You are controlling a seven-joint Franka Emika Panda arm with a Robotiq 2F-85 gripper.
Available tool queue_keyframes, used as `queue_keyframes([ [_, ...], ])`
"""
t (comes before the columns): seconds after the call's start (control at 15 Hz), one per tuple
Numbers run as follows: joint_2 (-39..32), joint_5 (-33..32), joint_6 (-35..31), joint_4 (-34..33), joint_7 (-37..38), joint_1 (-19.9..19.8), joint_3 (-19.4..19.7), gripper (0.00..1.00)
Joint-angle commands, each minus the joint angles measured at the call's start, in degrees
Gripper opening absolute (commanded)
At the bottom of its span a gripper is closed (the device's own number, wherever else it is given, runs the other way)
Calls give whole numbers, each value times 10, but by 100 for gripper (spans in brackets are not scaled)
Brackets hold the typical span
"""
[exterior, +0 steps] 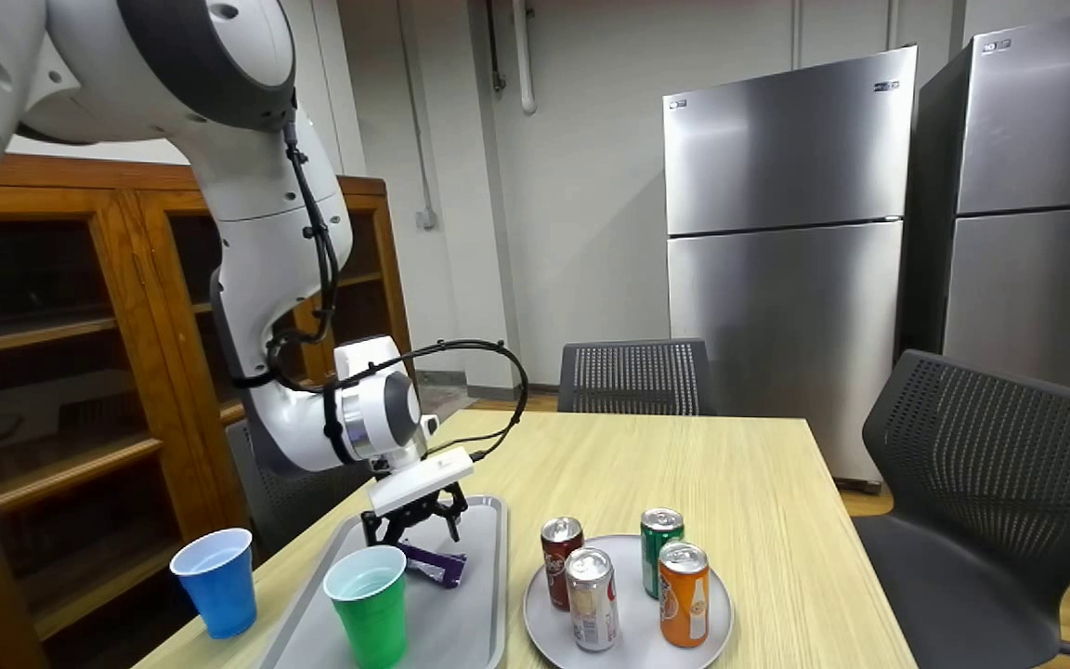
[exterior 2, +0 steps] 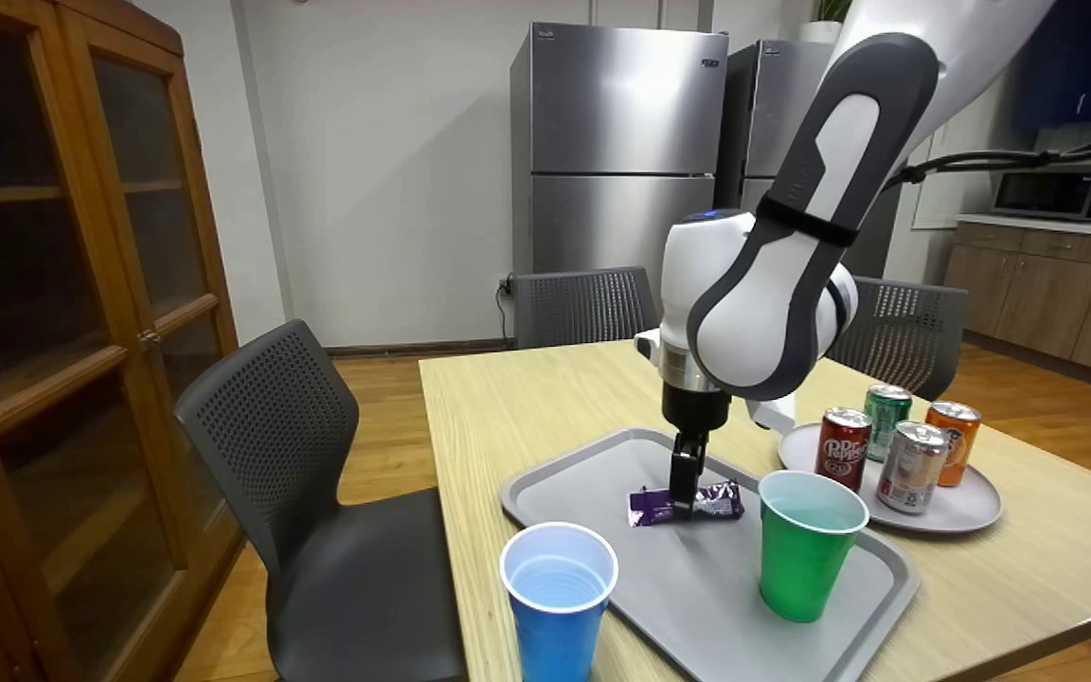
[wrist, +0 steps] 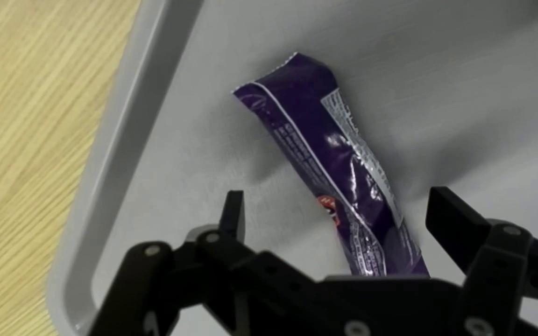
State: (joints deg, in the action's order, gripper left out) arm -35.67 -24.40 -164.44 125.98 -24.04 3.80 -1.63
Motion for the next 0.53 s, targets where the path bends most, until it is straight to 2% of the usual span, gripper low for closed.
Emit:
queue_keyframes([
  [0.0, -9, -12, 12, -19, -2, 11, 8, 100],
  [0.2, -15, -12, 13, -23, -2, 13, 9, 100],
  [0.27, -16, -12, 13, -24, -2, 12, 8, 75],
  [0.33, -17, -11, 13, -25, -3, 12, 7, 74],
  [0.47, -19, -11, 13, -25, -3, 12, 7, 59],
])
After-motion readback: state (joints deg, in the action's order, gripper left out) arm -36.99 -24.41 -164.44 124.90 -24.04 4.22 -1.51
